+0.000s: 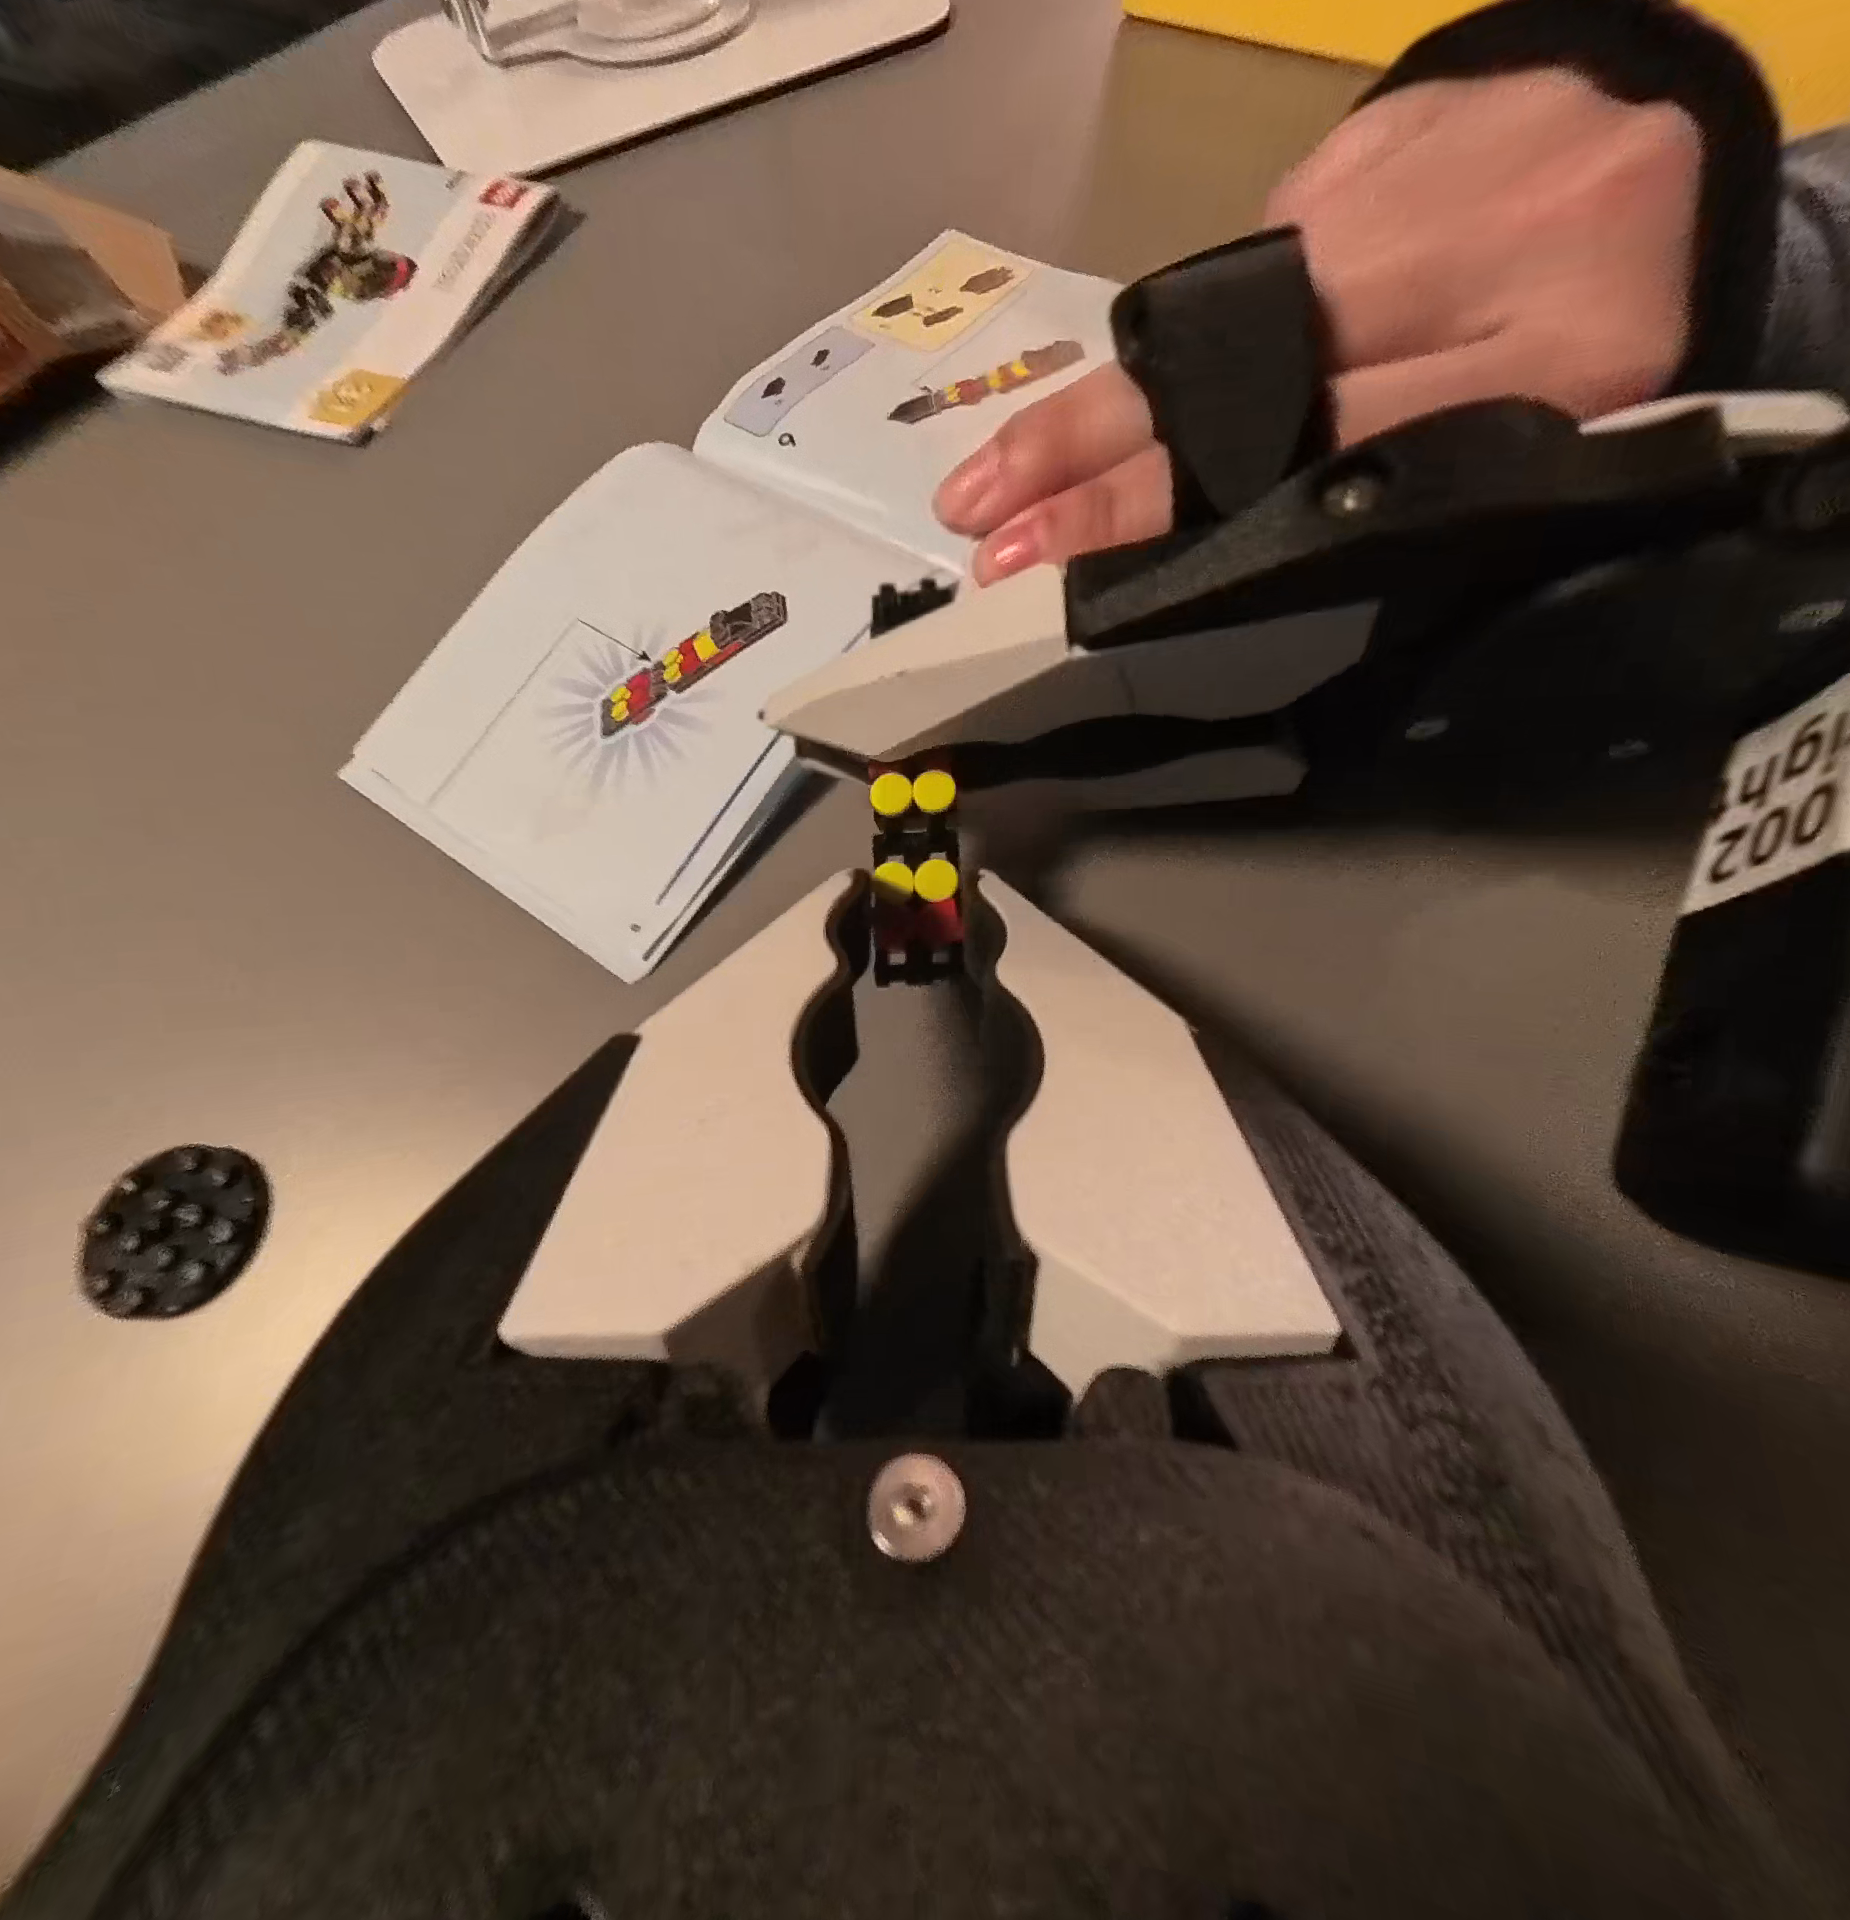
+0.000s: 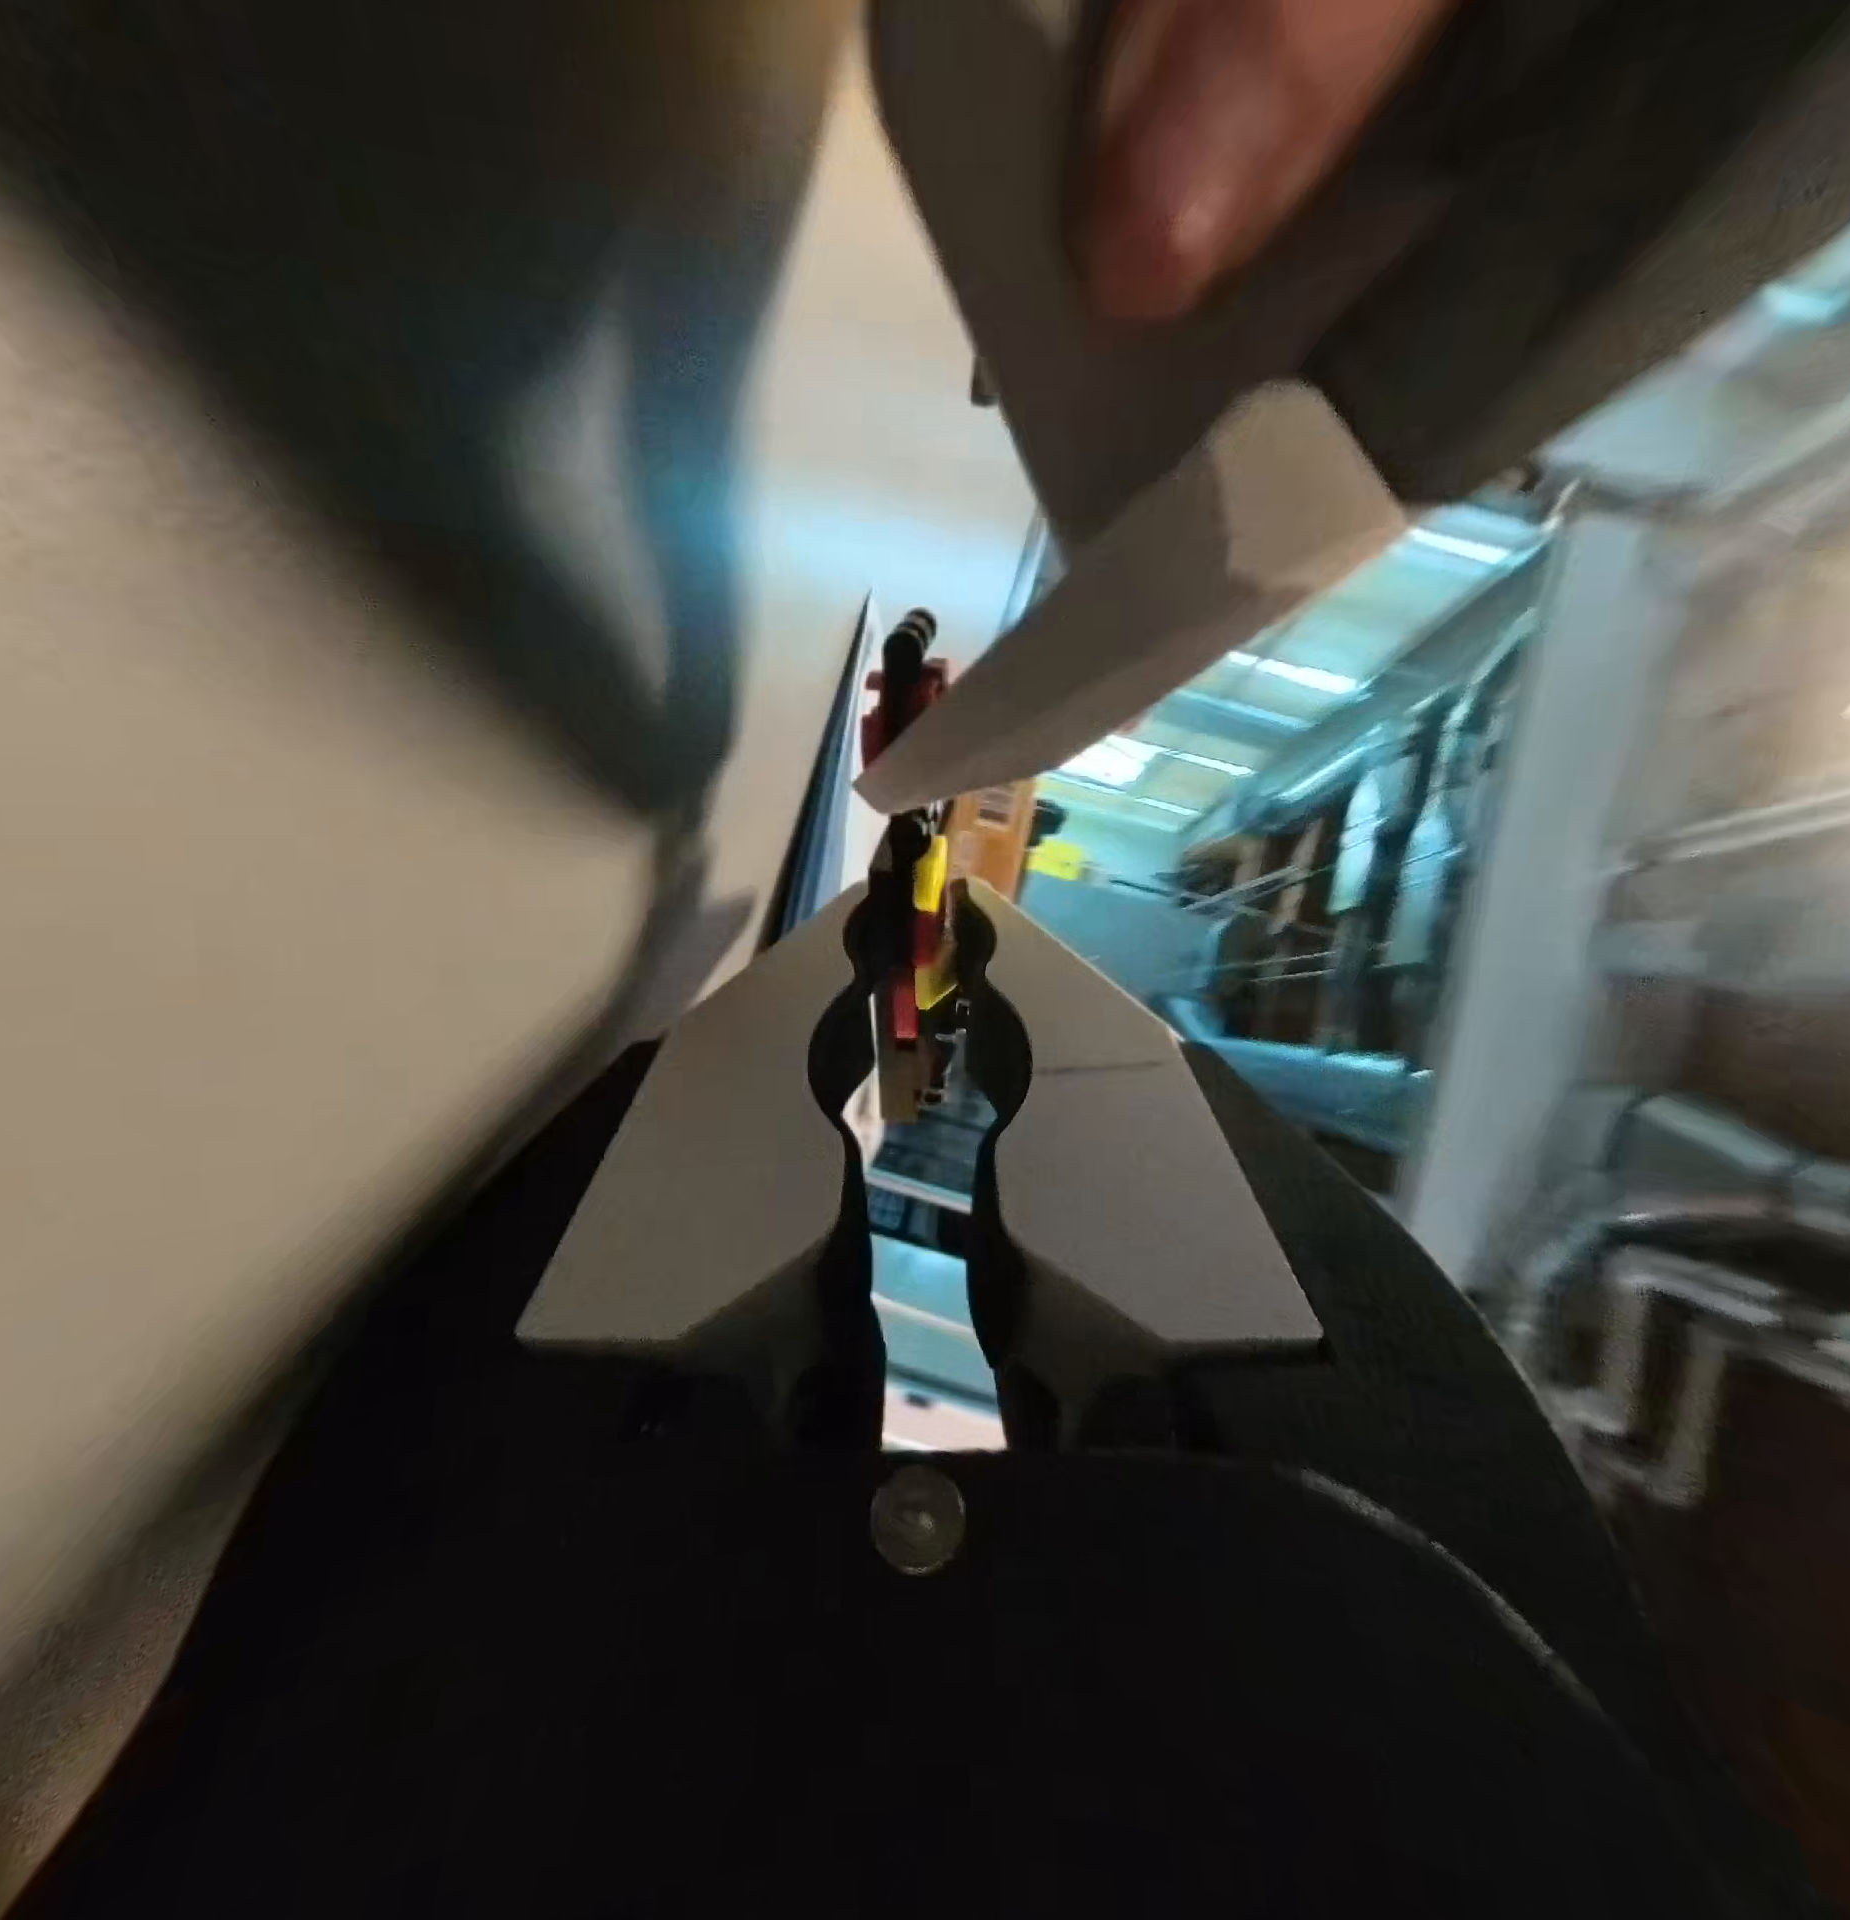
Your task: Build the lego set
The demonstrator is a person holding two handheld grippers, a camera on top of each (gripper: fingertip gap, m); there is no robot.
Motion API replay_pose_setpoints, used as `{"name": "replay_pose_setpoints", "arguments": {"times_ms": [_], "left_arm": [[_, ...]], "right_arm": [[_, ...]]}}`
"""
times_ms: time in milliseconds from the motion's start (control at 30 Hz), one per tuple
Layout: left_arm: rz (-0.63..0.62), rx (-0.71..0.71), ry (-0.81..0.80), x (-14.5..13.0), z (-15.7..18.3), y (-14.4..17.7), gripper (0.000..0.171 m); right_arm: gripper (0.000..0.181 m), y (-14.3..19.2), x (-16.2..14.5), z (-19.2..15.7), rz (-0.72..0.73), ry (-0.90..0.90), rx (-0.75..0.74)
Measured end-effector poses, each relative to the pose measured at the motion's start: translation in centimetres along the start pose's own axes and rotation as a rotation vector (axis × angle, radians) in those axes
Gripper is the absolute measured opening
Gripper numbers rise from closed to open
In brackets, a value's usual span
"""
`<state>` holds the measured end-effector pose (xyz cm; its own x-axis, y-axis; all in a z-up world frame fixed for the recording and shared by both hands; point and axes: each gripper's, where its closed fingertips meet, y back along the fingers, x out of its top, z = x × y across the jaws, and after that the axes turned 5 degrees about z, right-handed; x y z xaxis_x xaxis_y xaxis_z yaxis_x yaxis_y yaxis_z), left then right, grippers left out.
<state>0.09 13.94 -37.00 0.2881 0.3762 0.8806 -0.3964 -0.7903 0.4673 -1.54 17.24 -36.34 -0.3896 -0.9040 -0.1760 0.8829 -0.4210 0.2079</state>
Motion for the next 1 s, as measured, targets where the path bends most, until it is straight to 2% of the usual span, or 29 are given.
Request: {"name": "replay_pose_setpoints", "arguments": {"times_ms": [33, 133, 200, 267, 333, 433, 533, 633, 767, 1000], "left_arm": [[0.009, 0.016, -0.033, 0.2, 0.0, 0.0, 0.021], [0.019, 0.076, -0.180, 0.4, -0.2, 0.3, 0.056], [0.000, 0.139, -0.372, 0.0, -0.6, 0.6, 0.063], [-0.018, 0.237, -0.655, -0.2, -1.1, 1.0, 0.060], [-0.013, 0.308, -0.917, -0.1, -0.8, 1.0, 0.048], [0.028, 0.364, -1.124, 0.4, 0.1, 0.8, 0.023], [0.070, 0.372, -1.183, 0.8, 0.7, 0.9, 0.015], [0.023, 0.406, -1.216, 0.4, 0.0, 0.7, 0.010], [0.009, 0.373, -1.209, 0.0, 0.3, 0.5, 0.009], [-0.018, 0.371, -1.217, -0.4, 0.4, 0.2, 0.009]], "right_arm": [[0.009, 0.0, -0.1, -0.1, -0.005, -0.019, 0.003], [0.009, 0.0, -0.4, -0.4, -0.011, -0.095, 0.023], [0.010, 0.1, -0.7, -0.7, -0.010, -0.158, 0.044], [0.010, 0.3, -0.8, -0.8, 0.007, -0.215, 0.059], [0.010, 0.6, -0.4, -0.7, 0.037, -0.262, 0.063], [0.010, 1.1, 0.3, -0.6, 0.089, -0.312, 0.063], [0.010, 1.3, 0.8, -0.7, 0.120, -0.316, 0.065], [0.009, 1.4, 1.1, -0.8, 0.140, -0.315, 0.070], [0.010, 1.5, 1.2, -1.2, 0.147, -0.299, 0.087], [0.009, 1.5, 0.9, -1.1, 0.082, -0.096, 0.057]]}}
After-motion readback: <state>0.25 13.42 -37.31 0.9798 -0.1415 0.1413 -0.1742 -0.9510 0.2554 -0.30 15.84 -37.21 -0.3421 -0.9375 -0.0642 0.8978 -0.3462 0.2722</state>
